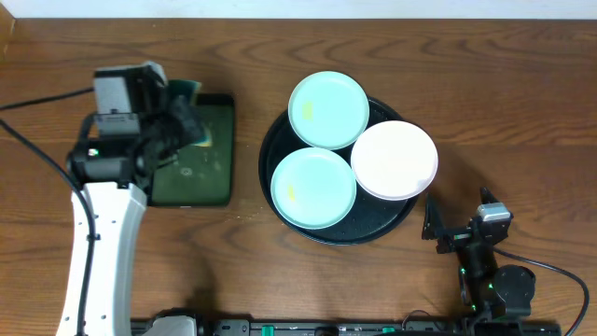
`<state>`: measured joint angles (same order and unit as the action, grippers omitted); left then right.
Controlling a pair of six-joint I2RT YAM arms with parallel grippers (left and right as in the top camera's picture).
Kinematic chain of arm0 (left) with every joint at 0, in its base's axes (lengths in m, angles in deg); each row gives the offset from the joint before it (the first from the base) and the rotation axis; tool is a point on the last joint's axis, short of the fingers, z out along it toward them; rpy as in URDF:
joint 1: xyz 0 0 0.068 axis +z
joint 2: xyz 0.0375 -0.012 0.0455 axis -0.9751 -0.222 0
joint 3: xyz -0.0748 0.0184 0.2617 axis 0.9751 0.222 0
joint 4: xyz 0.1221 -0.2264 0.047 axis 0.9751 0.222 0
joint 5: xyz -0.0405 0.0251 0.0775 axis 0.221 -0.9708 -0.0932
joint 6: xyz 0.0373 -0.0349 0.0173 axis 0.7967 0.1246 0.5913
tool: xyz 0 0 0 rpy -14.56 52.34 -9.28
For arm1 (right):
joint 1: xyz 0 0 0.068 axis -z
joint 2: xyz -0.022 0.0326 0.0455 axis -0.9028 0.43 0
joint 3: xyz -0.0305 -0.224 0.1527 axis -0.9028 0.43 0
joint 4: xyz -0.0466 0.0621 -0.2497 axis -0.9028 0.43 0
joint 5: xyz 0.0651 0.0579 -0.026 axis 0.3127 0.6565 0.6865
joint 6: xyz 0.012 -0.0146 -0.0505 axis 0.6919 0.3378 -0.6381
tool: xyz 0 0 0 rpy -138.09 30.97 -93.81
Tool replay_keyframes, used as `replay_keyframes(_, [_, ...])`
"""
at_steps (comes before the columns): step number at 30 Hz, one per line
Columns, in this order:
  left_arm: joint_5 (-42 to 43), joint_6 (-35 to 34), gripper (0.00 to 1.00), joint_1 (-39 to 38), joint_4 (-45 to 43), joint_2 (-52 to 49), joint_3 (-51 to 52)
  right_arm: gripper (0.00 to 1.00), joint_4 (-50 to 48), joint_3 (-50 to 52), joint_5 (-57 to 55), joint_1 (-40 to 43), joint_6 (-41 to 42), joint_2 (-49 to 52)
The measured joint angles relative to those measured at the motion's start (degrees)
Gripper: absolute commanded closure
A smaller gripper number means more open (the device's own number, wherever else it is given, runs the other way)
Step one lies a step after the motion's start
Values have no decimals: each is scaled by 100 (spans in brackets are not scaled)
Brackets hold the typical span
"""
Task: Clean dirty plates on tray and stack at the side
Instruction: 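Carry the sponge with the left gripper onto the lower green plate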
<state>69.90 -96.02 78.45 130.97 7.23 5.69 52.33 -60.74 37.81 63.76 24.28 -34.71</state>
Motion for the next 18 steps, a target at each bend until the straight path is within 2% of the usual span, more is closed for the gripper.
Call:
replay_keyframes(6, [214, -551, 93, -1113, -127, -442, 302, 1, 0, 0, 0, 0, 0, 0])
replay_keyframes(18, [155, -1794, 93, -3285, -890, -2614, 479, 1, 0, 0, -2, 0, 0, 0])
